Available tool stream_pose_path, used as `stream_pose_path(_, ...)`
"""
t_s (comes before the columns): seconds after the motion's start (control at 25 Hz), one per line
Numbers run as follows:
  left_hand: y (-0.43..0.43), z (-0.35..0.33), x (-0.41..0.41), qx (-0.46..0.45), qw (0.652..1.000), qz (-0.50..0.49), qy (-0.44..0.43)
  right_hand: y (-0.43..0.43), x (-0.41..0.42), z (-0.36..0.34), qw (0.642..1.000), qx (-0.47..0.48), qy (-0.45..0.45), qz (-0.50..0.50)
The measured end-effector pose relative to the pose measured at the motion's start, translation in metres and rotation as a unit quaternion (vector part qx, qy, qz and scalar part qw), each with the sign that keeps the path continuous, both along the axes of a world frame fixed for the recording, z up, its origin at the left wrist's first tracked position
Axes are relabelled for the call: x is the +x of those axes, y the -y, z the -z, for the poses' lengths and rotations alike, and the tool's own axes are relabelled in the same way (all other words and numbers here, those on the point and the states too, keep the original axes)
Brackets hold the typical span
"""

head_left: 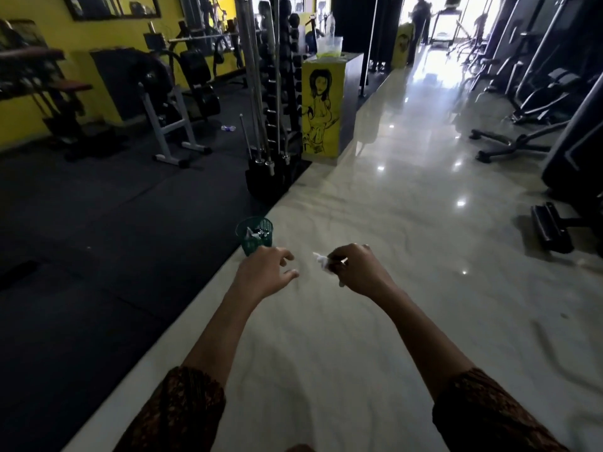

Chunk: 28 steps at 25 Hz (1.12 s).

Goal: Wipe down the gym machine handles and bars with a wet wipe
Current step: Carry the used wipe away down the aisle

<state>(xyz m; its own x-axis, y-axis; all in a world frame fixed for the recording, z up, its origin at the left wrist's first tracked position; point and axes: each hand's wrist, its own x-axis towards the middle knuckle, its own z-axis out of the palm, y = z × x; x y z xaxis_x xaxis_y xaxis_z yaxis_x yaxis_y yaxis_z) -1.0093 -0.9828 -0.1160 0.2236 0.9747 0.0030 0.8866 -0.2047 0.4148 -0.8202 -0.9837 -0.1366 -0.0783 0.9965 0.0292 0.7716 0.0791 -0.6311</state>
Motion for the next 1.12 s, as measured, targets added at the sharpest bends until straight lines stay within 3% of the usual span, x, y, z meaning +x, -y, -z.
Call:
stream_pose_path(0.24, -0.15, 0.024, 0.016, -0.031, 0.999, -0.01, -0.008, -0.158, 0.014, 0.023, 0.999, -0.01, -0.012, -0.029)
stream_pose_path(0.56, -0.351, 0.025, 0.026, -0.038, 0.992, -0.117, -0.001, -0.403, 0.022, 0.017, 0.992, -0.011, 0.026, -0.124)
stream_pose_path(0.8, -0.444, 0.053, -0.002, -0.088, 0.975, -0.201, 0.013, -0.528, -0.015, 0.044, 0.974, -0.034, 0.051, -0.218)
stream_pose_path(1.12, -0.609, 0.086, -0.065, -0.1, 0.96, -0.259, 0.043, -0.702, -0.094, 0.083, 0.955, -0.069, 0.098, -0.271)
